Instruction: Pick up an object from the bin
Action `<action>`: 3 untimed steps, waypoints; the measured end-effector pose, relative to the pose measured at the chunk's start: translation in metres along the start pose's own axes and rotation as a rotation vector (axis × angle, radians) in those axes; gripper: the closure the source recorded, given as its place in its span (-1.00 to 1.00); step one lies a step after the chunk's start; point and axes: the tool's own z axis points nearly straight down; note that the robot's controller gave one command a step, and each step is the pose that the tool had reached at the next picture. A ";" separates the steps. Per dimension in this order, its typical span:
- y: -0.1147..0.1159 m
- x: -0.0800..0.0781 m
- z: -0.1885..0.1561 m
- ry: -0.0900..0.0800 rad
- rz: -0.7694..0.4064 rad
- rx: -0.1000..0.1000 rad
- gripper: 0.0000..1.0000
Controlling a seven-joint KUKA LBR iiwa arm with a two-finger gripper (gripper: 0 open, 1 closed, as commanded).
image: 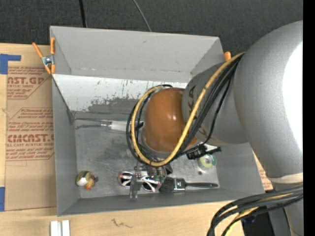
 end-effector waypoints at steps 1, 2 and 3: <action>0.002 -0.008 0.042 -0.011 -0.031 -0.001 -1.00; -0.016 -0.005 0.041 -0.007 -0.128 -0.003 1.00; -0.016 -0.005 0.041 -0.007 -0.128 -0.003 1.00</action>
Offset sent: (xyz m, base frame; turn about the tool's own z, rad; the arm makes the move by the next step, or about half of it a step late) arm 0.0016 -0.0184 -0.0429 -0.1272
